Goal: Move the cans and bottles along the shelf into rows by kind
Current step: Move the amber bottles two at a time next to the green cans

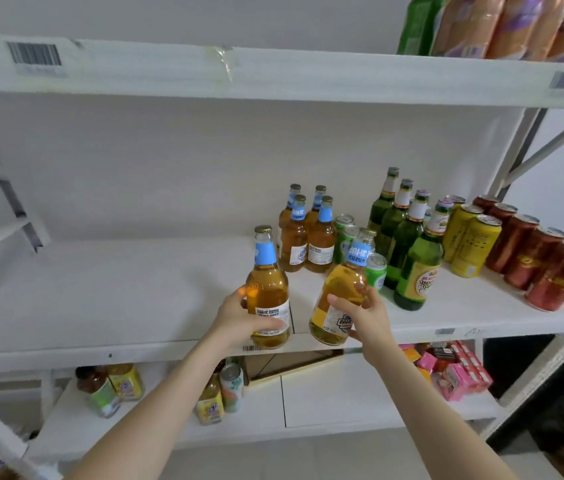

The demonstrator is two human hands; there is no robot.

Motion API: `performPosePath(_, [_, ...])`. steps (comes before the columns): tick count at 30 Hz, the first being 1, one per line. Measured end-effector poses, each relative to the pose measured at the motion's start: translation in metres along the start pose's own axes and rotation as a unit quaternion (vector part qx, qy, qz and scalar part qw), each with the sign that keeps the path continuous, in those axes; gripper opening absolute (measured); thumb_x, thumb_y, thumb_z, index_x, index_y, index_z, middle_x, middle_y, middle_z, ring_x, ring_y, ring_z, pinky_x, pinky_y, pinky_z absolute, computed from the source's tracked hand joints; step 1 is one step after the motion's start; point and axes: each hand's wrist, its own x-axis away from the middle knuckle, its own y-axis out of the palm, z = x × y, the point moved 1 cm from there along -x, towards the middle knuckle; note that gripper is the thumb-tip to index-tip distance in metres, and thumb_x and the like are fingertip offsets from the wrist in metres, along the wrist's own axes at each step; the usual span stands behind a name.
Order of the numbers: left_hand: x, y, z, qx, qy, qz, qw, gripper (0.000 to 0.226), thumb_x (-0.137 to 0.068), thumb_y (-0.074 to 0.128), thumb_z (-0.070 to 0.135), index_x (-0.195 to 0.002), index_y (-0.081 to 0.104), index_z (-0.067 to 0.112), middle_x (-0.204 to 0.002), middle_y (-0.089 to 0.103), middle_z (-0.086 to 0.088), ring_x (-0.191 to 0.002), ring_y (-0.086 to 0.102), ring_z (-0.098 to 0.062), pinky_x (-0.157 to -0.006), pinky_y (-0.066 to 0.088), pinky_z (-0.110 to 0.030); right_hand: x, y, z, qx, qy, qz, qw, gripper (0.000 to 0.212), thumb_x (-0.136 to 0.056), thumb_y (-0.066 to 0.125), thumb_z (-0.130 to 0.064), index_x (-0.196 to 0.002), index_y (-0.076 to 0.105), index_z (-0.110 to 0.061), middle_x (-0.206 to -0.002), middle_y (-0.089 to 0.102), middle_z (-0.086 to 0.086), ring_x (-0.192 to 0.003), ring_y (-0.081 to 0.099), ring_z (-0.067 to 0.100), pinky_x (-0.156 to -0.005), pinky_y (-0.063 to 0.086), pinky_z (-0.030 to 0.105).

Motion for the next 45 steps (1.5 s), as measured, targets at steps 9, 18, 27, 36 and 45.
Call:
performPosePath(9, [-0.081,0.033,0.008,-0.007,-0.007,0.043,0.999,0.081,-0.047,0.098,0.025,-0.118,0.059,0.032,-0.111,0.069,0.009,-0.102,0.065,-0.012,-0.091,0.055,-0.042,-0.082,0.000,0.008,0.041,-0.046,-0.011,0.998,0.064,-0.062,0.092,-0.020,-0.112,0.055,-0.036,-0.107,0.069,-0.011,-0.093,0.066,0.005,-0.071,0.052,0.023])
performPosePath(18, [-0.137,0.047,0.000,-0.010,-0.011,0.039,0.999,0.084,-0.043,0.099,0.022,-0.112,0.054,0.042,-0.109,0.067,0.015,-0.098,0.064,-0.007,-0.082,0.057,-0.034,-0.136,0.016,0.026,0.053,-0.066,-0.029,0.996,0.076,-0.064,0.092,-0.015,-0.127,0.052,-0.025,-0.115,0.067,-0.008,-0.102,0.065,0.007,-0.072,0.052,0.017])
performPosePath(27, [-0.160,0.056,-0.004,-0.001,0.000,0.019,1.000,0.099,-0.026,0.094,0.036,-0.117,0.055,0.039,-0.111,0.070,0.010,-0.102,0.068,-0.012,-0.090,0.057,-0.039,-0.161,0.016,0.037,0.042,-0.076,-0.026,0.996,0.078,-0.064,0.092,-0.010,-0.127,0.050,-0.026,-0.118,0.068,-0.005,-0.107,0.066,0.013,-0.092,0.055,0.036])
performPosePath(36, [-0.166,0.057,-0.007,0.011,0.001,-0.002,1.000,0.090,-0.029,0.095,0.040,-0.107,0.053,0.051,-0.108,0.067,0.022,-0.095,0.065,0.004,-0.069,0.052,-0.015,-0.164,0.019,0.039,0.044,-0.077,-0.047,0.995,0.077,-0.068,0.090,-0.013,-0.130,0.048,-0.028,-0.120,0.067,-0.008,-0.107,0.066,0.006,-0.093,0.055,0.032])
performPosePath(45, [-0.162,0.054,-0.024,0.028,0.028,0.000,0.999,0.081,-0.060,0.094,0.023,-0.131,0.054,0.029,-0.120,0.065,0.012,-0.108,0.064,-0.006,-0.080,0.052,-0.017,-0.145,0.016,0.051,0.032,-0.103,-0.032,0.994,0.075,-0.079,0.083,-0.010,-0.143,0.044,-0.015,-0.133,0.063,-0.002,-0.114,0.064,0.007,-0.095,0.053,0.024])
